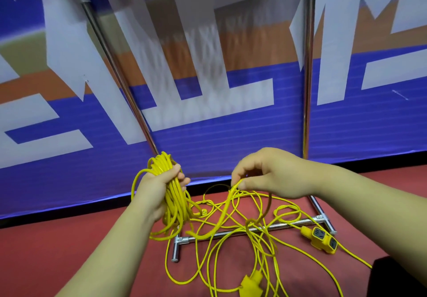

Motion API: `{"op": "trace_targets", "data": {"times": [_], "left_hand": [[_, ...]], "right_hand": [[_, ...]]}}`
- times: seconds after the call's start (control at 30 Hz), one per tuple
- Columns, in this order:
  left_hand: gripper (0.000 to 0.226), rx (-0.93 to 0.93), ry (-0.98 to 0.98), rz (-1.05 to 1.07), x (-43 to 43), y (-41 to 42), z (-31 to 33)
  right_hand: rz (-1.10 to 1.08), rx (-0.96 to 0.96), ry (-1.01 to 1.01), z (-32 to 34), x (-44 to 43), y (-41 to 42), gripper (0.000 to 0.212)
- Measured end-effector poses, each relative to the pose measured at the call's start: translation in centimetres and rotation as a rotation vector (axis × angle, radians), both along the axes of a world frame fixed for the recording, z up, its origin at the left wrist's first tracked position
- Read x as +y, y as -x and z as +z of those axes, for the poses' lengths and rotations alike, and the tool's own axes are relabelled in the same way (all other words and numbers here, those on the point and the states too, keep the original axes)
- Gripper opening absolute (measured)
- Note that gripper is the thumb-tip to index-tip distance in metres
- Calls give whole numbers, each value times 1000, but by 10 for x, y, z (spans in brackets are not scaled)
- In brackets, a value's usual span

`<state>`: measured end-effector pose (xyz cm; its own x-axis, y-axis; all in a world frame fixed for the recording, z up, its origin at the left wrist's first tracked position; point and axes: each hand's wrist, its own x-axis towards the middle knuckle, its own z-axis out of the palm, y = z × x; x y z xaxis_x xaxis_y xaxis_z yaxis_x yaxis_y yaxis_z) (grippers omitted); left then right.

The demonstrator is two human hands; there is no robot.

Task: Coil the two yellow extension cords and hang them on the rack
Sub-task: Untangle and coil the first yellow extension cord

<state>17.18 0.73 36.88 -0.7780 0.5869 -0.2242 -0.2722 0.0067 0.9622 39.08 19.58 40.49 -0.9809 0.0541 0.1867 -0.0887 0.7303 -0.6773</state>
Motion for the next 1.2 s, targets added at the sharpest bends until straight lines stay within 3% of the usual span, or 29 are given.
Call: {"op": "trace_targets", "data": {"times": [0.23,0.5,0.6,0.73,0.9,1.03,1.13,1.2], "left_hand": [[17,-18,69,-330,19,-59,13],[21,-265,-41,-505,38,-102,34],[39,-372,-86,-561,39,-102,41],[49,-299,-146,-705,36,-108,42],[42,-153,-89,-618,34,-103,51],[59,-110,-194,-530,23,-84,65],[53,-117,-304,-492,13,-68,74],[48,-116,-350,-493,7,-60,79]], "right_hand": [[-140,258,446,11,1,7,9],[-482,403,525,7,32,2,8],[-537,362,526,-2,43,1,4],[-542,307,558,-12,46,4,17],[-488,201,667,-25,53,6,20],[-472,51,747,-53,66,5,13],[-447,-103,663,-76,67,8,7],[-413,-208,573,-91,59,14,15]]}}
